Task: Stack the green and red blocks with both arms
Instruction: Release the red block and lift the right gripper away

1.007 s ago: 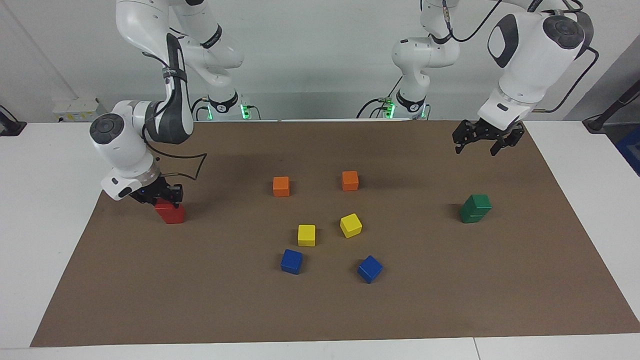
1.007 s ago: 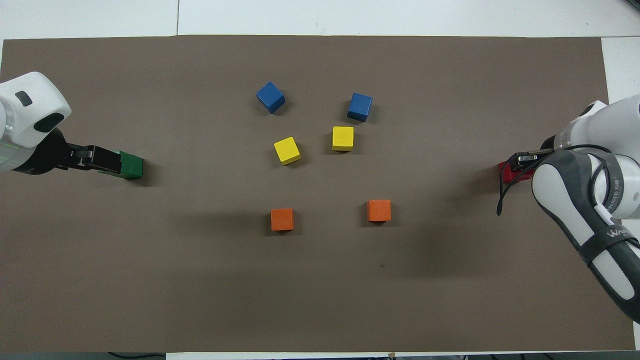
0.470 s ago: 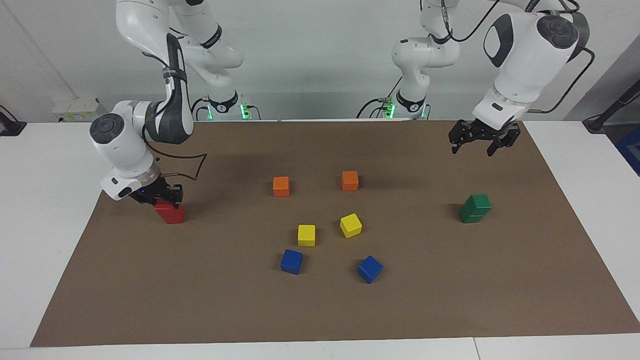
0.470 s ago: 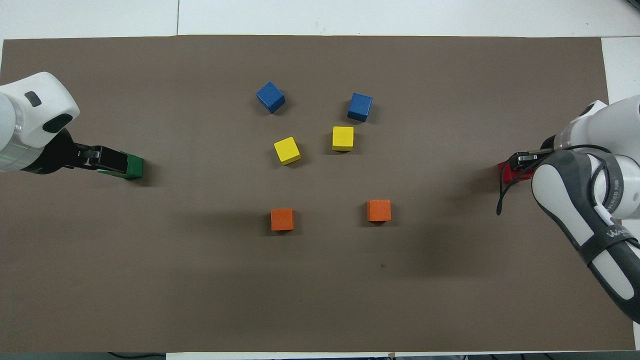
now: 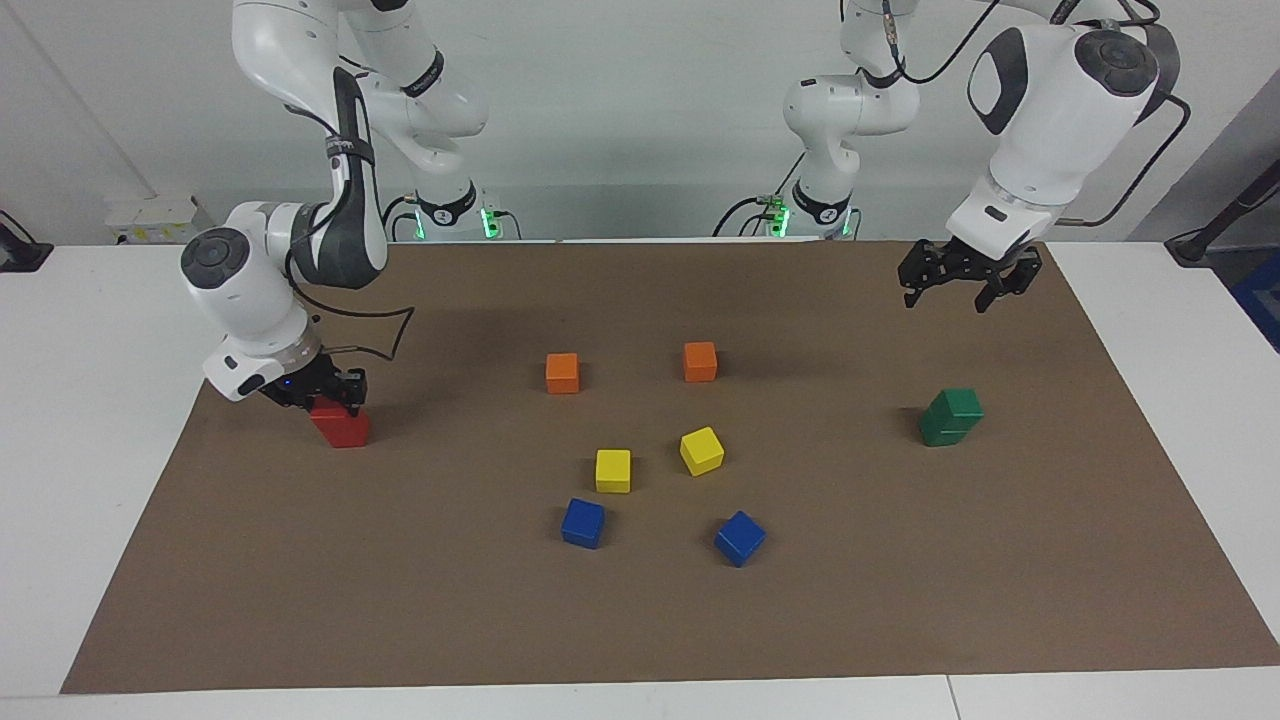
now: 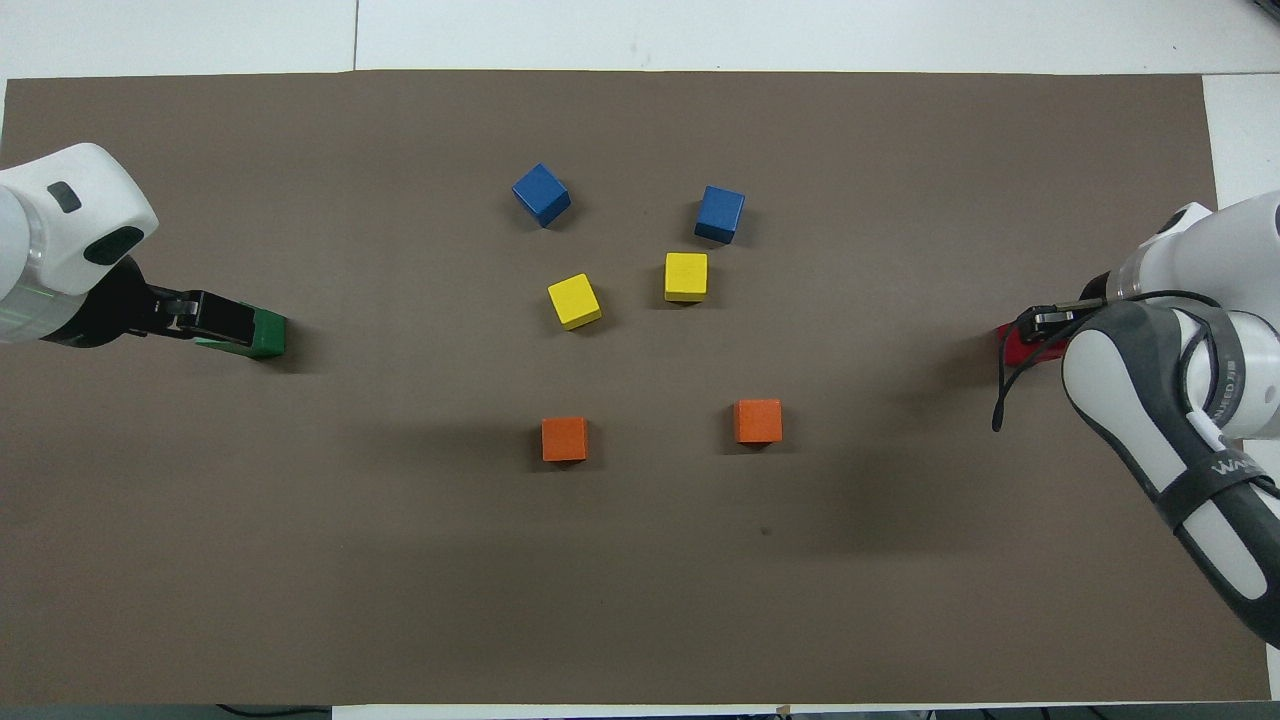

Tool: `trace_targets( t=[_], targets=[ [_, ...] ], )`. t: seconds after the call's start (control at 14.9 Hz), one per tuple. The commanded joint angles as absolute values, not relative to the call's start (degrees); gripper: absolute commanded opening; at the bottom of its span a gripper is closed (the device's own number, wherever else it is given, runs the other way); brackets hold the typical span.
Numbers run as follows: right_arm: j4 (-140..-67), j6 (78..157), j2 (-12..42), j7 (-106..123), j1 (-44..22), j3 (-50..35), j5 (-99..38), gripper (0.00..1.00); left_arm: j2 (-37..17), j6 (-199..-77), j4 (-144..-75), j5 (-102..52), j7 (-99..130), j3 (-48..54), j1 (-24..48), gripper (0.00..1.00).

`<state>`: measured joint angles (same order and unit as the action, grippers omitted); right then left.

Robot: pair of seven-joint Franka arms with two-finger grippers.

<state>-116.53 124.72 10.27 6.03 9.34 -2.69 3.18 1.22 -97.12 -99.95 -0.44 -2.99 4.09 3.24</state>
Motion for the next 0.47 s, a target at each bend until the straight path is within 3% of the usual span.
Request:
trace_targets(
  t=[0.0,0.27,0.34,0.4],
  targets=[
    [-117.6,125.4,9.4,6.0,9.9,-3.2,2.0,0.00,0.4,-97.4,-98.7,-0.9,-2.7,4.5,2.8,1.00],
    [-117.6,125.5,9.4,5.8,9.9,-3.2,2.0,0.00,-0.3,-97.5,-98.4,-0.9,-2.7,4.7,2.7,1.00],
    [-117.6,125.7,9.5,5.6,9.9,-3.2,2.0,0.05,-0.3,-97.5,-98.3,-0.9,-2.7,4.7,2.7,1.00],
    [-117.6,125.7,9.5,5.6,9.9,-3.2,2.0,0.18,-0.3,-97.5,-98.2,-0.9,-2.7,4.7,2.7,1.00]
  ],
)
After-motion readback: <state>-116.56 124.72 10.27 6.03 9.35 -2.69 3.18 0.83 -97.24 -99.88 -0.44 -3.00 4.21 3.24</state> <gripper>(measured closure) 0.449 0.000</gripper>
